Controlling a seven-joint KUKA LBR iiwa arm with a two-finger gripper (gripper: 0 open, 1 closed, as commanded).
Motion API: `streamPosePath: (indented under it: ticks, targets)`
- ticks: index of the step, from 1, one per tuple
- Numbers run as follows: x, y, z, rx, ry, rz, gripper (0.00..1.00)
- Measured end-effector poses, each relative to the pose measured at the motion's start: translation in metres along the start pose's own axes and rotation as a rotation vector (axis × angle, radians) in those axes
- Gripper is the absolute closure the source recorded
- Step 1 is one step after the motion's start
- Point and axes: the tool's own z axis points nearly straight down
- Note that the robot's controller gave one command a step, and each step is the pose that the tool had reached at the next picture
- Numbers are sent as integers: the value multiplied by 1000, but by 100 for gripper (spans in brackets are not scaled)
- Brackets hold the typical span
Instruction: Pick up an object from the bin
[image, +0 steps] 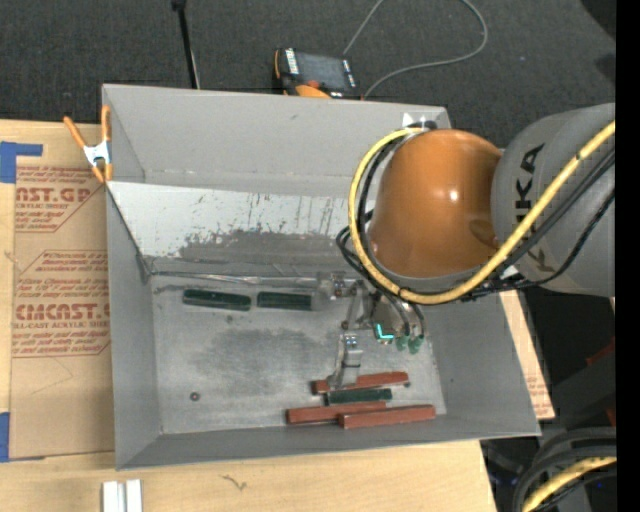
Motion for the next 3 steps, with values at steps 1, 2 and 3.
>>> streamPosePath:
  ticks: [1,2,3]
  targets:
    - [4,-29,-1,1,-8,-243,0]
    - [-20,-87,125,0,-1,-354,0]
    - [-7,-139,168,1,-7,-296,0]
